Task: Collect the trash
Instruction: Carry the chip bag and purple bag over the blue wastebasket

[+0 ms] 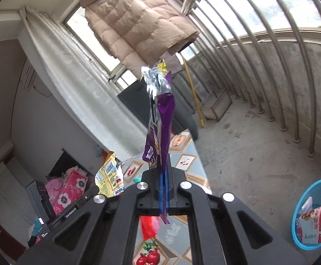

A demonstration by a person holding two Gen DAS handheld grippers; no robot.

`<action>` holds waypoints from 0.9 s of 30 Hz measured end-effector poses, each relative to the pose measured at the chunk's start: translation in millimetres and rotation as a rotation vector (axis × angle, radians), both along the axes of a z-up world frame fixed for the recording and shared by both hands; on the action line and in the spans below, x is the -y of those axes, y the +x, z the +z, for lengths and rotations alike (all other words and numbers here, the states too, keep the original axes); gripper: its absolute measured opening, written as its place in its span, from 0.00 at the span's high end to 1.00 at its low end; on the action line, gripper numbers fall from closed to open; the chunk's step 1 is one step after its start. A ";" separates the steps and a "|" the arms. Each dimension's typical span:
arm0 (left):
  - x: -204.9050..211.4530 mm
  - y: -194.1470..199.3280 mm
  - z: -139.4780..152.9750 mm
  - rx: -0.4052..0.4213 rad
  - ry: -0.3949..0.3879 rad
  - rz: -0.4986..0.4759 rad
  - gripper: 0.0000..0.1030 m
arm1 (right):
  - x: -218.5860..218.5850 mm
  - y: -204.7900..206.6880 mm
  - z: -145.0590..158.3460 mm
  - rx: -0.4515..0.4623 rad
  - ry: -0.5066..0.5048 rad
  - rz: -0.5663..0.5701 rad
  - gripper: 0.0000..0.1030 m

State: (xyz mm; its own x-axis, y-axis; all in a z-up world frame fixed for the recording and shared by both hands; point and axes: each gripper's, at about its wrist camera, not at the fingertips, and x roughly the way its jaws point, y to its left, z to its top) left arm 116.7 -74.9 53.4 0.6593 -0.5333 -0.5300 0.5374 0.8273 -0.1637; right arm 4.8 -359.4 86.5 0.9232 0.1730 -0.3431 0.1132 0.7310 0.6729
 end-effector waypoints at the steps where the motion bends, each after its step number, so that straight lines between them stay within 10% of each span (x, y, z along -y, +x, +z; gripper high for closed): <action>1: 12.3 0.3 -1.6 -0.006 0.005 -0.033 0.98 | 9.6 -9.3 -3.5 -0.013 -0.002 -0.045 0.99; 14: 204.1 -9.2 -74.4 -0.183 0.186 -0.398 0.98 | 108.4 -91.7 -82.3 -0.397 -0.115 -0.608 0.99; 21: 276.9 -38.3 -124.4 -0.263 0.309 -0.515 0.98 | 147.0 -125.9 -132.2 -0.546 -0.049 -0.731 0.99; 27: 318.2 -56.9 -160.4 -0.281 0.426 -0.574 0.98 | 158.3 -139.1 -157.9 -0.670 -0.209 -0.812 0.99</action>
